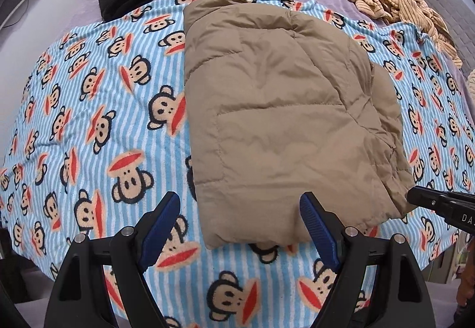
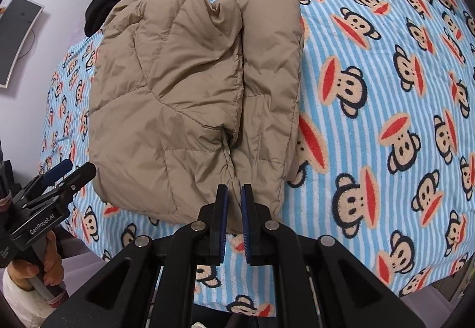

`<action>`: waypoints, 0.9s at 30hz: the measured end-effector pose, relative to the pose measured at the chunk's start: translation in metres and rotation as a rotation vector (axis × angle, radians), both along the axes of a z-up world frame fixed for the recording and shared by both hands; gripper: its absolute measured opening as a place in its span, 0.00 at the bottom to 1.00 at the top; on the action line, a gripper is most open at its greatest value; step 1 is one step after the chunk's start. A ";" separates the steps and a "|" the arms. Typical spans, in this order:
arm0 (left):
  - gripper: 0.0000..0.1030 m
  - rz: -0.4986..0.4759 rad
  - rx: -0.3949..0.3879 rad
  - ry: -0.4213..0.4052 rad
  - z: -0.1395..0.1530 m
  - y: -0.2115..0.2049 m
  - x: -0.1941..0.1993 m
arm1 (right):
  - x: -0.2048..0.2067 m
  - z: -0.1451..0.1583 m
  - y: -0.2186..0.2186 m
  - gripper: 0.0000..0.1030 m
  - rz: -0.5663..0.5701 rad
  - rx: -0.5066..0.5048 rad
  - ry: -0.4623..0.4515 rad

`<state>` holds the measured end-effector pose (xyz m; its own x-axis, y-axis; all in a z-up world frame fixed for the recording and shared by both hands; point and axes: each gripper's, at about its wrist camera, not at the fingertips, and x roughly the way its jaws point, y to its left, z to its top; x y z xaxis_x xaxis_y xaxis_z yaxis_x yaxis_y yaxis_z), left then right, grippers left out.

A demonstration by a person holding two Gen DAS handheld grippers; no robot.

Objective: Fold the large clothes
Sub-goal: 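Open both tools and pull them back from the folded jacket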

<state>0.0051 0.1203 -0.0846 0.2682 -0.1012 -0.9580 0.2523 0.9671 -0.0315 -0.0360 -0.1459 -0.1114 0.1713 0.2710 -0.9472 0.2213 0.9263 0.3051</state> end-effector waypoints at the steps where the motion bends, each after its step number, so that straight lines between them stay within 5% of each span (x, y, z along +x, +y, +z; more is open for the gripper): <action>1: 0.81 0.012 -0.001 -0.002 0.003 -0.002 -0.005 | -0.003 0.003 0.000 0.10 0.006 0.007 -0.002; 12: 0.82 0.123 0.032 -0.049 0.038 -0.025 -0.055 | -0.034 0.033 -0.015 0.10 0.110 0.023 -0.029; 16: 1.00 0.137 0.038 -0.074 0.053 -0.027 -0.064 | -0.040 0.045 -0.017 0.12 0.142 0.025 -0.051; 20: 1.00 0.120 0.042 -0.096 0.066 -0.025 -0.062 | -0.042 0.054 -0.015 0.28 0.150 0.025 -0.072; 25: 1.00 0.105 0.090 -0.142 0.085 -0.012 -0.049 | -0.036 0.068 -0.006 0.30 0.125 0.010 -0.115; 27: 1.00 0.108 0.116 -0.178 0.095 -0.001 -0.044 | -0.033 0.074 0.000 0.44 0.105 -0.004 -0.132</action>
